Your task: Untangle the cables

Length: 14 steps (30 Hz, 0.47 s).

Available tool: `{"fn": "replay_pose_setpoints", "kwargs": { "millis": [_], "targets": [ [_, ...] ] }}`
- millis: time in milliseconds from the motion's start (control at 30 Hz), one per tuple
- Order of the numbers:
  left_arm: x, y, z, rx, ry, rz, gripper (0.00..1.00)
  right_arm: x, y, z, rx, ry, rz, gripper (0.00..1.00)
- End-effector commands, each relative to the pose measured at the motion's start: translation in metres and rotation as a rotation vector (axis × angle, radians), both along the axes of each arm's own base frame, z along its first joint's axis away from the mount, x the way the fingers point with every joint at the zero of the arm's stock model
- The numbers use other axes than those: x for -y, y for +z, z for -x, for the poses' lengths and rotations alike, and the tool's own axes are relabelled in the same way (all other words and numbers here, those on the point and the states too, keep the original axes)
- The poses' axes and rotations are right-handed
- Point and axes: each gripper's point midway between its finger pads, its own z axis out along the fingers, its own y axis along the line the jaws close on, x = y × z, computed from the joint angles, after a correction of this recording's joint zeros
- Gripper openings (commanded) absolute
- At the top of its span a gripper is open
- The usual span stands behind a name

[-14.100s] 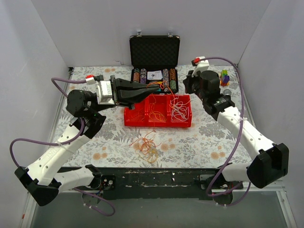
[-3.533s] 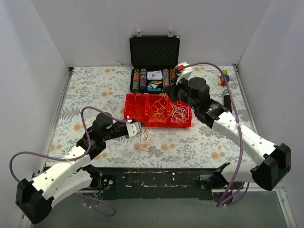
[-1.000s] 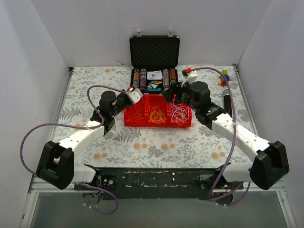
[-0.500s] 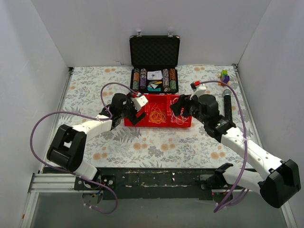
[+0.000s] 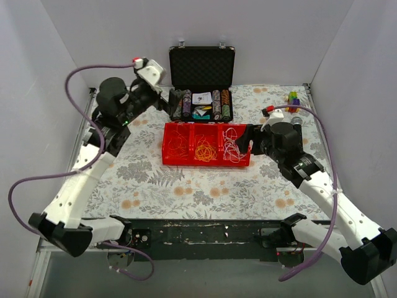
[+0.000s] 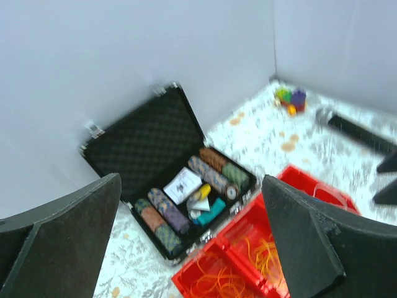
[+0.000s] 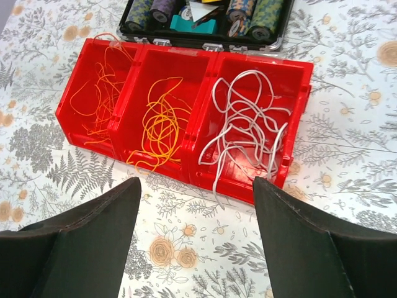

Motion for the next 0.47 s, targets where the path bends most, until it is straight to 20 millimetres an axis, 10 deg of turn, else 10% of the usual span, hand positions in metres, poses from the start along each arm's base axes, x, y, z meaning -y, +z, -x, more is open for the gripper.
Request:
{"fn": "replay_pose_setpoints", "kwargs": {
  "millis": [0, 433],
  "targets": [
    [-0.034, 0.007, 0.000, -0.178, 0.217, 0.109, 0.98, 0.018, 0.030, 0.003, 0.031, -0.043, 0.055, 0.82],
    [-0.149, -0.116, -0.027, -0.664, 0.520, 0.207, 0.98, 0.029, 0.016, 0.032, -0.006, -0.008, 0.085, 0.89]
  ]
}}
